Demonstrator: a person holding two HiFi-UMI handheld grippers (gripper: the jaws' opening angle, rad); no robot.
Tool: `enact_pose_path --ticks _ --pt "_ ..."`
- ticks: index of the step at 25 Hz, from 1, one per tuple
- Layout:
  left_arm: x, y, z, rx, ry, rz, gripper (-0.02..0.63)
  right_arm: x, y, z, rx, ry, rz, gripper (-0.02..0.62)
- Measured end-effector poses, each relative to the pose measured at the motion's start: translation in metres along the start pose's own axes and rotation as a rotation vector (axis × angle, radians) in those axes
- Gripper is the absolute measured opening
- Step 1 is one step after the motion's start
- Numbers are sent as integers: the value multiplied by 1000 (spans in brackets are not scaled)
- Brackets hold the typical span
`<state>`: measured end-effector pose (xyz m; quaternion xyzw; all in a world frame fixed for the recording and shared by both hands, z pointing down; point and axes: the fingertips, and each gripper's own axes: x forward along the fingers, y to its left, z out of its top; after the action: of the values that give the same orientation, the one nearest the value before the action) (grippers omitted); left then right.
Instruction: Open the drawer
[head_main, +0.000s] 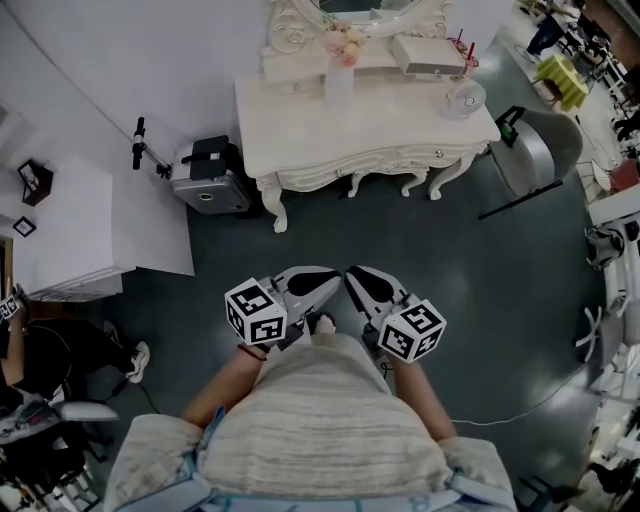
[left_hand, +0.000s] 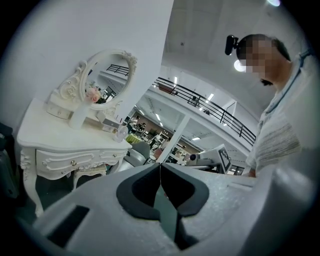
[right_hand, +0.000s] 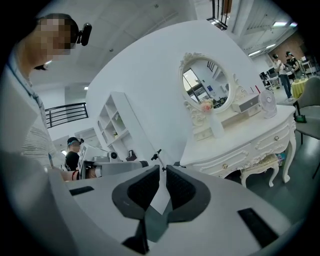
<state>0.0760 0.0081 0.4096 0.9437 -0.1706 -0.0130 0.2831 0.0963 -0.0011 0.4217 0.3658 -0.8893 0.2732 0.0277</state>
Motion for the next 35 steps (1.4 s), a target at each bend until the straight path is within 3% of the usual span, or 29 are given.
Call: enact_pose_path --ticks 19,35 --pt "14 83 -8 -47 19 9 14 69 -48 -14 -61 89 -57 11" --pt "33 176 -21 -61 53 50 15 137 -114 -32 -24 150 -147 11"
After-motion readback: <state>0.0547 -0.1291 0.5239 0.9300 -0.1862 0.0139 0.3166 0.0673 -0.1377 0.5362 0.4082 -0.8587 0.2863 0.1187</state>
